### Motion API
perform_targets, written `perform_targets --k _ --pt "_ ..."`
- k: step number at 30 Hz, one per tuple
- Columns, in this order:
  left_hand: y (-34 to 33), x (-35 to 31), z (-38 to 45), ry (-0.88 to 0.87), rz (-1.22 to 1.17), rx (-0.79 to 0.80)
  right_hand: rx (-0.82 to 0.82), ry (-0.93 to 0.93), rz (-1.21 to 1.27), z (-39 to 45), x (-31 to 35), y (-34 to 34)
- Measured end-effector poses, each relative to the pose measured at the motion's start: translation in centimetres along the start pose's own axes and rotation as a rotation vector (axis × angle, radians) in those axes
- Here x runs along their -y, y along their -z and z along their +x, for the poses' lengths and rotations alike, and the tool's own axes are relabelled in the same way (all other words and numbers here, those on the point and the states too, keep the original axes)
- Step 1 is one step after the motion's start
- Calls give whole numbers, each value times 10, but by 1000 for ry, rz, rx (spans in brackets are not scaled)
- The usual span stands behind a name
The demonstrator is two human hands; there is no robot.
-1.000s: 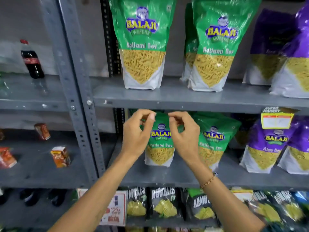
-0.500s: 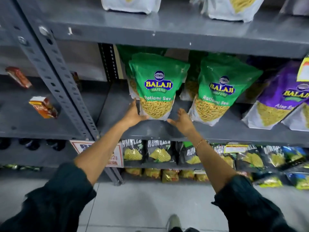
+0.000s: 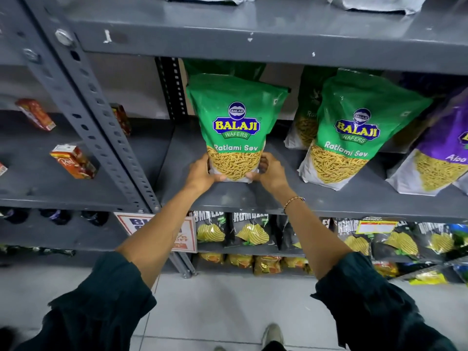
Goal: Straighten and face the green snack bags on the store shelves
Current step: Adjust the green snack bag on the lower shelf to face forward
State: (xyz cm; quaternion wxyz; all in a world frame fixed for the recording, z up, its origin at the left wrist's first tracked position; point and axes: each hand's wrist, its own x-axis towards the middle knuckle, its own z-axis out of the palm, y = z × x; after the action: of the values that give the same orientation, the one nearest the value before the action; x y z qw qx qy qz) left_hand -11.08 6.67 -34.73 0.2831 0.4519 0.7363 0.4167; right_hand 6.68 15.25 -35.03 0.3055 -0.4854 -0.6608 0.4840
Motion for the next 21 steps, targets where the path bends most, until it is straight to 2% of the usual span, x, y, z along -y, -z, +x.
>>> perform_targets --k 3,11,14,16,19,21 --pt "13 10 -3 -12 30 -45 23 34 -5 -2 6 -15" --pt "22 13 -9 -5 93 -32 57 36 -17 -7 10 -23" --pt "19 9 -15 53 140 -24 149 12 -6 -10 8 -18" --pt "11 6 -29 130 153 -101 180 -8 -37 -16 3 -13" --pt "-15 2 -59 79 166 -323 0 -49 -91 -32 -13 1" --pt "-39 -10 -77 2 25 -363 -158 -16 -147 -49 -27 20"
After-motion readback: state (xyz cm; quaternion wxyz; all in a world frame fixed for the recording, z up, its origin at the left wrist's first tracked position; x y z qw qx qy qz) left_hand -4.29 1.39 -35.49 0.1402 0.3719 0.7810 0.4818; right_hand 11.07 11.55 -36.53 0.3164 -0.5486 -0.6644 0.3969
